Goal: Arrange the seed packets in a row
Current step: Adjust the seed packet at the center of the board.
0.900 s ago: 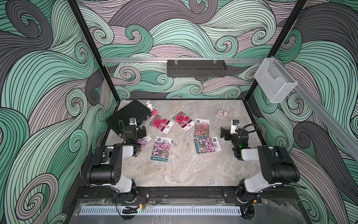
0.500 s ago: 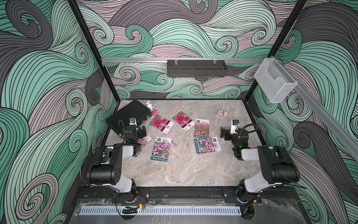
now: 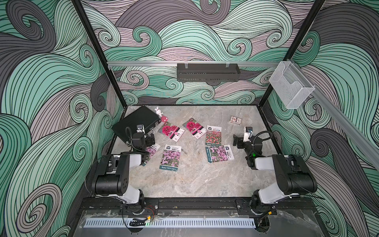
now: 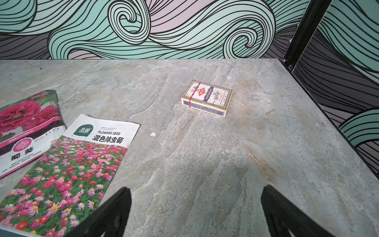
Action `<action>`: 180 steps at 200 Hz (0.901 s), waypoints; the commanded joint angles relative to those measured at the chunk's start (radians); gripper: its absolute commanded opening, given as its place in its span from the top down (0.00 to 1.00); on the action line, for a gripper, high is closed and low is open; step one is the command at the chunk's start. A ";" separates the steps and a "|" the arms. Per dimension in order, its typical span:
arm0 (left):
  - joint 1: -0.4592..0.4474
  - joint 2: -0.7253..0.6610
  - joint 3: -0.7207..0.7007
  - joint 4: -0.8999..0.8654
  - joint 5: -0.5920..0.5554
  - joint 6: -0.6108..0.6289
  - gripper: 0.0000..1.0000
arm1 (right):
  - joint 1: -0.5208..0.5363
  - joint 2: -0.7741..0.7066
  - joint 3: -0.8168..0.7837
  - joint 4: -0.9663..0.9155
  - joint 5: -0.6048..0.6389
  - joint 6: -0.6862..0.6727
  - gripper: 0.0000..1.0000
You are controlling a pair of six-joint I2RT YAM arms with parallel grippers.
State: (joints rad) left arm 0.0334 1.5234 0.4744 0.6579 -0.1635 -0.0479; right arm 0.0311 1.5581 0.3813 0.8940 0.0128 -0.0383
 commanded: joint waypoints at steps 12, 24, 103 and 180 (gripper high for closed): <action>0.006 -0.052 0.106 -0.206 -0.094 -0.057 0.04 | 0.031 -0.041 0.015 -0.025 0.096 -0.015 0.01; 0.007 -0.072 0.162 -0.308 -0.096 -0.052 0.05 | 0.047 -0.092 0.060 -0.151 0.138 -0.021 0.00; -0.105 -0.227 0.505 -0.914 -0.068 -0.083 0.08 | 0.379 -0.234 0.528 -0.929 0.097 0.126 0.00; -0.122 -0.362 0.523 -1.373 0.081 -0.164 0.14 | 0.595 -0.046 0.613 -0.868 -0.396 0.486 0.00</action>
State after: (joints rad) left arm -0.0879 1.1995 0.9955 -0.5079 -0.1284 -0.1673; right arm 0.5797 1.5162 0.9913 0.0399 -0.2398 0.3428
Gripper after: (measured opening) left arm 0.859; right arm 0.995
